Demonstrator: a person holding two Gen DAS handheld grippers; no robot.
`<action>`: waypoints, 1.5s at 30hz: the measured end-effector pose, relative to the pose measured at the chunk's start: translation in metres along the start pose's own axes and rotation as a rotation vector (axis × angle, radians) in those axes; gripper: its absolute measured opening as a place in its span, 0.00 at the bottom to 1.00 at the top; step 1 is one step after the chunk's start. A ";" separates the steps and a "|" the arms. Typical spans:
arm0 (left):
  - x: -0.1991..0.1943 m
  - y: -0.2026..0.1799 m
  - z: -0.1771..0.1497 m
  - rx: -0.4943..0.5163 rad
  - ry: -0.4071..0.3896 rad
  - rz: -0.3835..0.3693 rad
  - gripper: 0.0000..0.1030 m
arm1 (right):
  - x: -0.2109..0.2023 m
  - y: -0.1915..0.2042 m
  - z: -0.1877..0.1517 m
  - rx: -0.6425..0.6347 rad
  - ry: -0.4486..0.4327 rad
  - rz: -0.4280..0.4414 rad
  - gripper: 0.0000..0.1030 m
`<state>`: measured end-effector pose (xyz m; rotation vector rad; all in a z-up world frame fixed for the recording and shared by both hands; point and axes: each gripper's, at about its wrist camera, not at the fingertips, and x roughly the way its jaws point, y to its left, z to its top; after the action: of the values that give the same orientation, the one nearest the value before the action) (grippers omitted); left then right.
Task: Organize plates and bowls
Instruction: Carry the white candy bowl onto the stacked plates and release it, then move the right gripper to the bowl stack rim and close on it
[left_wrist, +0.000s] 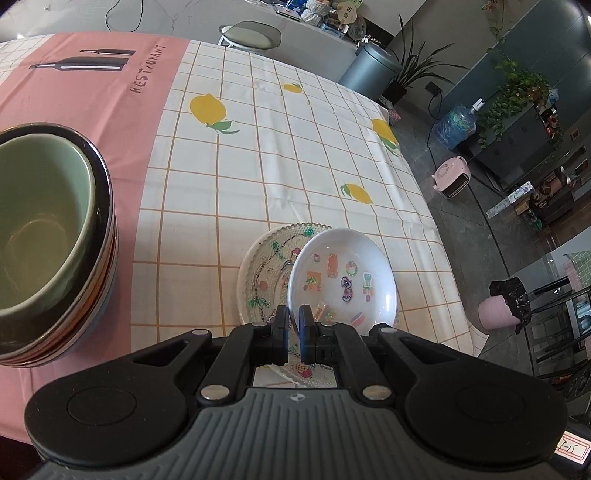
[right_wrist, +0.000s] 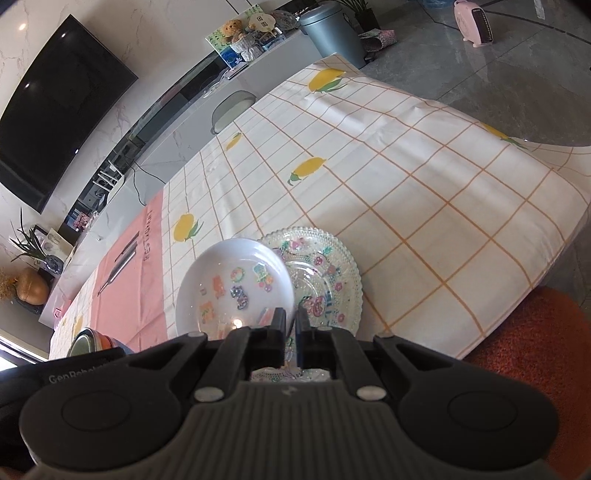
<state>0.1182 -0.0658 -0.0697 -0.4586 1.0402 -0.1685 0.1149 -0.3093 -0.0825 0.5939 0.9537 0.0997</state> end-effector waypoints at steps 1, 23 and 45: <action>0.001 0.001 -0.001 -0.002 0.005 -0.001 0.05 | 0.001 0.000 -0.001 -0.003 0.002 -0.006 0.02; 0.022 0.004 -0.001 -0.006 0.046 -0.007 0.08 | 0.013 -0.008 0.000 -0.003 0.004 -0.047 0.03; -0.064 -0.024 0.001 0.263 -0.289 0.067 0.50 | -0.036 0.040 0.001 -0.231 -0.253 -0.126 0.79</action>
<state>0.0885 -0.0646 -0.0079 -0.2011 0.7363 -0.1705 0.1016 -0.2884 -0.0351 0.3232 0.7195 0.0210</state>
